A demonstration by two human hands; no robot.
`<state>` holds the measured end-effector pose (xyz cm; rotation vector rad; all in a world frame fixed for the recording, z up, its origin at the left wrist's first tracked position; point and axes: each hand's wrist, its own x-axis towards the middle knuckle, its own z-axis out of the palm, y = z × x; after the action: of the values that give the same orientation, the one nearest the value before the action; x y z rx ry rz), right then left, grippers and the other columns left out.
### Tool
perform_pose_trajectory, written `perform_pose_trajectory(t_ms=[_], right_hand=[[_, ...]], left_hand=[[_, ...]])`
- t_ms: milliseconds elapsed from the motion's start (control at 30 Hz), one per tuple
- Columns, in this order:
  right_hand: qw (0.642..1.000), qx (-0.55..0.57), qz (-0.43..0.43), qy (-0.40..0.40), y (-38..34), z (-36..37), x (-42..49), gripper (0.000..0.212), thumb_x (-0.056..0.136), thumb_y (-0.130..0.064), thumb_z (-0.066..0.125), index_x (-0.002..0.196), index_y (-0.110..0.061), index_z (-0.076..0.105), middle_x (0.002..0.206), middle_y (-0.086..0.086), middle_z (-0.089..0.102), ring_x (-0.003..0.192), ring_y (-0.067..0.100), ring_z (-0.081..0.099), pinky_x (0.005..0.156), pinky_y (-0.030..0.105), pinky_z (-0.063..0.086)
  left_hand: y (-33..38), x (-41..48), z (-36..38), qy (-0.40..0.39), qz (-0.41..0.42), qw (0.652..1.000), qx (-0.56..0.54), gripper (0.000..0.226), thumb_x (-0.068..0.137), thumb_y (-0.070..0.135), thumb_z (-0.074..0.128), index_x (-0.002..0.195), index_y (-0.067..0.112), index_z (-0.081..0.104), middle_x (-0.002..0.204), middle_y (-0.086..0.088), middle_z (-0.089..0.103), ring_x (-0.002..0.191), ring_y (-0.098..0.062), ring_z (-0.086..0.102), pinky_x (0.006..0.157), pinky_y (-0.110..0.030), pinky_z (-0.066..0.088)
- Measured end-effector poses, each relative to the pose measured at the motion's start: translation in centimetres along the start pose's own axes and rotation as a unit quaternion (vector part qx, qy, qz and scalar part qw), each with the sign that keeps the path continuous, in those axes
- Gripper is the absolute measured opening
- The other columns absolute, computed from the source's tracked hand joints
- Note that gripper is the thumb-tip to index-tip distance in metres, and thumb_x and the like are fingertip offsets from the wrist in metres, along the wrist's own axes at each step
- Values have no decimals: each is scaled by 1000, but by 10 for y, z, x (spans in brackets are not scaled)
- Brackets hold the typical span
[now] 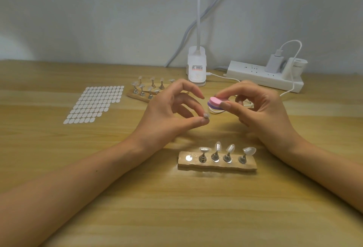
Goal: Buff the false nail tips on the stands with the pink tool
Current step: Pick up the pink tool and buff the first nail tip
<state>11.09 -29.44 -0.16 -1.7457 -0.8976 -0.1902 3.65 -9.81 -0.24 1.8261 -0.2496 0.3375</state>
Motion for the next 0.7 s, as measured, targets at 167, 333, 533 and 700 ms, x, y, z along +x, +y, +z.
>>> perform_pose_trajectory(t_ms=[167,333,533,700], right_hand=[[1000,25,13,2,4,-3,-1,22,79,-45,74,94,-29,76,95,-9,71,76,12,51,58,15,43],[999,48,6,4,4,-2,0,20,80,-39,78,93,-24,77,97,5,70,75,15,53,49,23,47],[998,30,-36,-41,0,0,-2,21,80,-28,74,99,-19,75,99,3,67,78,17,59,52,27,55],[998,13,-33,-44,-2,1,-1,23,79,-30,73,99,-18,75,99,5,68,78,18,61,56,28,56]], left_hand=[[-1,-1,0,7,-16,999,-39,35,80,7,83,103,22,61,84,1,74,77,-20,77,51,-16,48],[-1,-2,1,27,-19,998,-51,41,79,6,84,105,26,60,81,0,74,82,-20,77,51,-26,54],[0,-1,1,28,4,1000,-13,53,75,8,87,117,22,57,79,0,76,71,-10,72,52,-16,49],[-1,-1,1,38,14,999,22,52,75,12,88,115,24,57,75,2,76,72,-8,73,58,-11,47]])
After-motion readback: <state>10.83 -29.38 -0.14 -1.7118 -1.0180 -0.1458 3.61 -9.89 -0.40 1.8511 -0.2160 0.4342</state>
